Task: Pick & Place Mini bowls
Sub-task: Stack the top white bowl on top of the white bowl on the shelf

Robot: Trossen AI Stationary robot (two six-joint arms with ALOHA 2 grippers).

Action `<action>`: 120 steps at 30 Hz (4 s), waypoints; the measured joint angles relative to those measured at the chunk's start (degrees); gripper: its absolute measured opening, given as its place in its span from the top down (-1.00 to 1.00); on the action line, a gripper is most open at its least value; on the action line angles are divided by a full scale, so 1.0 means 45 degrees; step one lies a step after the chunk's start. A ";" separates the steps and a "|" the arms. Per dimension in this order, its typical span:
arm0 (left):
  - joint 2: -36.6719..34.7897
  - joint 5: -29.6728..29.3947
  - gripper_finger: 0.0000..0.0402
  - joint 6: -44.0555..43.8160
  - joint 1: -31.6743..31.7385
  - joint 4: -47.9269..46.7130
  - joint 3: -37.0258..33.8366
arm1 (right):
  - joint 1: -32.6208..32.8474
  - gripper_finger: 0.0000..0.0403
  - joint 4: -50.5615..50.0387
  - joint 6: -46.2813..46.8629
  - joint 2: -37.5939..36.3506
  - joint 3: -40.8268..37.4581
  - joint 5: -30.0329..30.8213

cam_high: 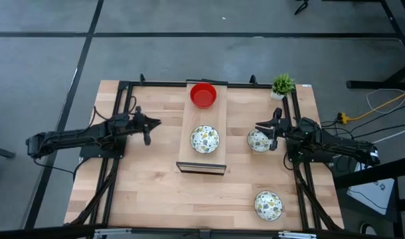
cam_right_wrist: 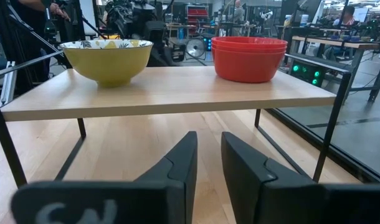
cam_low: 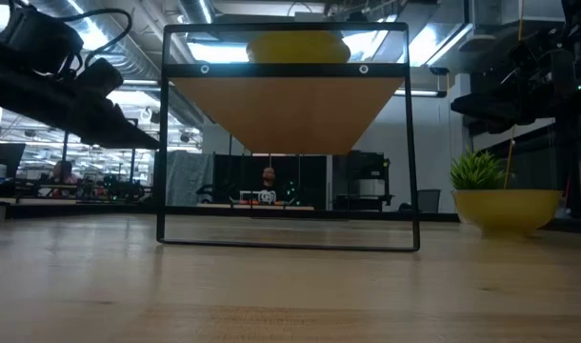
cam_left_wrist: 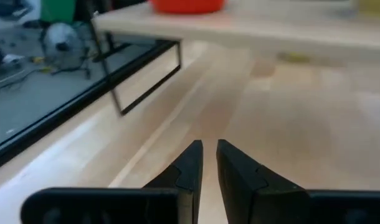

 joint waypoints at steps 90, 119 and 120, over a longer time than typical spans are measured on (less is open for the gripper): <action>0.0023 0.1090 0.79 -0.0005 0.0648 -0.0422 0.0010 | 0.1457 0.13 0.6766 0.8611 0.4498 0.3648 -0.3612; 0.0024 0.1090 0.79 -0.0005 0.0648 -0.0422 0.0010 | 0.2617 0.12 -0.2349 0.9014 0.8259 0.7414 -0.4250; 0.0023 0.1090 0.79 -0.0005 0.0646 -0.0418 0.0010 | 0.2707 0.12 -0.3118 0.9000 0.8445 0.7844 -0.4245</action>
